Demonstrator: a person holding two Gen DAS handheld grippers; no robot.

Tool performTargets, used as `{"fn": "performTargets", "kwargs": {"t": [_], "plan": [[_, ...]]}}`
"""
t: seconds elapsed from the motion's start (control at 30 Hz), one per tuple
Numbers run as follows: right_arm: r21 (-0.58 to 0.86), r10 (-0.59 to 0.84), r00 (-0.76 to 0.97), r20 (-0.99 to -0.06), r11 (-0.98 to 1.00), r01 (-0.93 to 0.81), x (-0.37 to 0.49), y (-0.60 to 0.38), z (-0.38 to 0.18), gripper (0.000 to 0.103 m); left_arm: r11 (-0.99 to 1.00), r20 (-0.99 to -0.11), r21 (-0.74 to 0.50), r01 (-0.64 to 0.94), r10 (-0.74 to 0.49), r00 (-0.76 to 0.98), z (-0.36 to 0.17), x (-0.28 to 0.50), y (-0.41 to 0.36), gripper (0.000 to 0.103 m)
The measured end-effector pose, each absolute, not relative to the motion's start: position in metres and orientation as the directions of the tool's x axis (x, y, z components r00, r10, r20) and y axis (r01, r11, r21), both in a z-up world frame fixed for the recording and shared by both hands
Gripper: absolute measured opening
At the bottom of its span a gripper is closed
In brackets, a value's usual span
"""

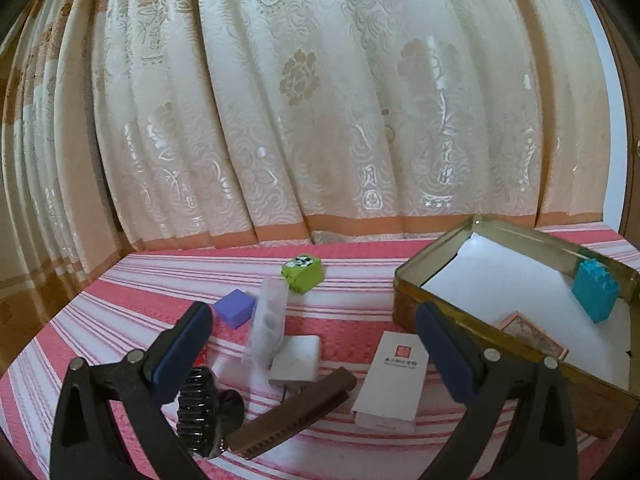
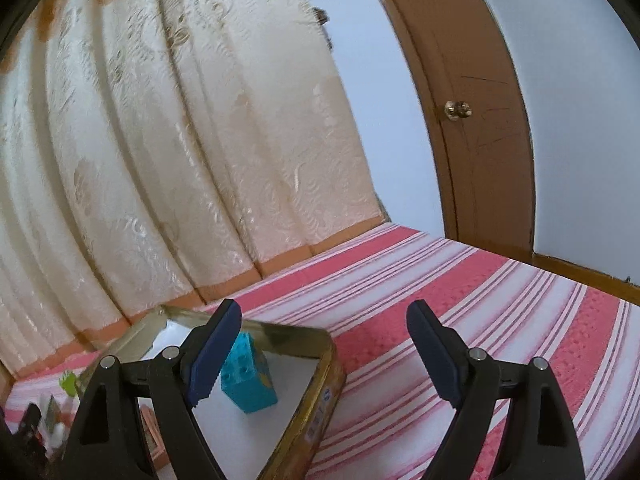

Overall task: Organize rigid objects
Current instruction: 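Withdraw both tools from the tin back toward the remaining objects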

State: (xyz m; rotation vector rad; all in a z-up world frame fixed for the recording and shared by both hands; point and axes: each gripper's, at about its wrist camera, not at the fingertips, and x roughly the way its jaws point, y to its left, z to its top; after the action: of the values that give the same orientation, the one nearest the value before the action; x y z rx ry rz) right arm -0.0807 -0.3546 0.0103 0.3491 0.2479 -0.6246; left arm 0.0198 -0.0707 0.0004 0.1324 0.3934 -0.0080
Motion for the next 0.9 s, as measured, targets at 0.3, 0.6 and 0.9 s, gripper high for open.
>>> {"fn": "performTargets", "kwargs": {"t": [0.3, 0.6, 0.9], "plan": [[0.187, -0.524, 0.802, -0.286, 0.791, 0.583, -0.085, -0.328, 0.011, 0.087, 0.996, -0.428, 0.073, 0.043, -0.008, 0.904, -0.002, 0.020, -0.050, 0.103], [0.203, -0.486, 0.827, -0.285, 0.812, 0.547, -0.088, -0.306, 0.010, 0.087, 0.997, -0.431, 0.070, 0.040, -0.006, 0.902, -0.004, 0.018, -0.038, 0.103], [0.170, -0.463, 0.847, -0.261, 0.842, 0.512, -0.089, -0.280, 0.013, 0.087, 0.998, -0.453, 0.043, 0.041, -0.017, 0.891, -0.005, 0.020, -0.019, 0.103]]}}
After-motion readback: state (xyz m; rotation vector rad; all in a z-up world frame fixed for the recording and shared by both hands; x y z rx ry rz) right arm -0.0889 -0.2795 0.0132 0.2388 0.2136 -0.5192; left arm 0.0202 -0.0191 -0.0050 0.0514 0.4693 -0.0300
